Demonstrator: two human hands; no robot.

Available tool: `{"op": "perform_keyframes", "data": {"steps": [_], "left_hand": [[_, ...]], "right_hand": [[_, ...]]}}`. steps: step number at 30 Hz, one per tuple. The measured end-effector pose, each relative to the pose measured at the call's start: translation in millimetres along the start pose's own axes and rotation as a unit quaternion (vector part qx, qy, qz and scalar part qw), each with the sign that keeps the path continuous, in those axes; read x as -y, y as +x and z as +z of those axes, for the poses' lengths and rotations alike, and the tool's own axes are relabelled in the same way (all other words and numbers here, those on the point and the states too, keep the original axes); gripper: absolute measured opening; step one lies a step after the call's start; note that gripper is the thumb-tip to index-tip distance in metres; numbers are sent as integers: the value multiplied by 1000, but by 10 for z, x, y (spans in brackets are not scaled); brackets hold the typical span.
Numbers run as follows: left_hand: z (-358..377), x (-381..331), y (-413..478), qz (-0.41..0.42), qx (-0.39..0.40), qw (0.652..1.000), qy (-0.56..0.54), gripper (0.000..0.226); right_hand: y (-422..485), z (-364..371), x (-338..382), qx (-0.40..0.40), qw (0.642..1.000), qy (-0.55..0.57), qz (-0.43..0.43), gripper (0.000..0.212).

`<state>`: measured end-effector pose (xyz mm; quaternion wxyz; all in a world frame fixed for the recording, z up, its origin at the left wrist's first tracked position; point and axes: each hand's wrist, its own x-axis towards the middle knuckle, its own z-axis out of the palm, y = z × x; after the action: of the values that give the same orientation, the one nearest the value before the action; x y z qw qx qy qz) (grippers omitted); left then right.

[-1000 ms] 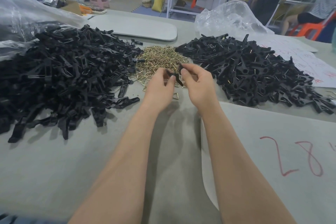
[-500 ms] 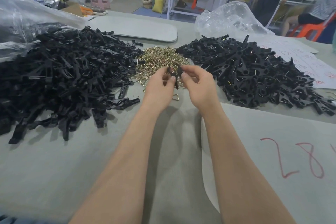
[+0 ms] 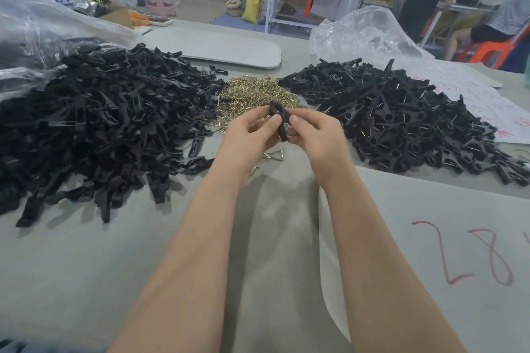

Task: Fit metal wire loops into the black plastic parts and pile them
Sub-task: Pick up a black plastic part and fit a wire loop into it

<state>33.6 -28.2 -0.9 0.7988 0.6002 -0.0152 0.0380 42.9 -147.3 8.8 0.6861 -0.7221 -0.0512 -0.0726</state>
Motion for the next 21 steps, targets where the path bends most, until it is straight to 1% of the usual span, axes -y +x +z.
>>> {"op": "perform_keyframes", "data": {"steps": [2, 4, 6, 8, 10, 11, 12, 13, 14, 15, 18, 20, 21], "left_hand": [[12, -19, -9, -8, 7, 1000, -26, 14], [16, -38, -19, -19, 9, 999, -39, 10], [2, -47, -22, -35, 18, 998, -44, 6], [-16, -49, -19, -49, 32, 997, -59, 5], [-28, -56, -2, -55, 16, 993, -101, 5], [-41, -66, 13, -59, -10, 988, -142, 4], [-64, -78, 32, -67, -43, 977, -198, 3], [-96, -94, 51, -78, -73, 960, -259, 2], [-132, -110, 69, -88, -94, 941, -312, 4], [-162, -121, 75, -99, -106, 925, -351, 7], [-209, -151, 45, -120, -116, 891, -423, 4], [-210, -166, 28, -120, -125, 875, -452, 3], [-210, -169, 29, -117, -133, 871, -458, 4]], "right_hand": [[-9, -14, 19, 25, 998, 46, 24, 21], [-20, -12, 31, 43, 993, 99, 47, 16], [-24, 2, 52, 36, 985, 152, 77, 12], [-5, 12, 42, 24, 975, 201, 96, 13], [7, 33, 18, 11, 974, 201, 104, 12], [14, 39, -11, 3, 986, 141, 93, 8], [19, 42, -47, -4, 997, 27, 72, 2], [21, 43, -85, -3, 992, -113, 49, 7], [17, 50, -121, 9, 972, -234, 31, 17], [8, 62, -150, 27, 947, -319, 21, 25], [-25, 141, -207, 88, 891, -445, 7, 40], [-46, 206, -248, 101, 856, -508, 1, 42], [-64, 236, -257, 95, 847, -522, 0, 41]]}}
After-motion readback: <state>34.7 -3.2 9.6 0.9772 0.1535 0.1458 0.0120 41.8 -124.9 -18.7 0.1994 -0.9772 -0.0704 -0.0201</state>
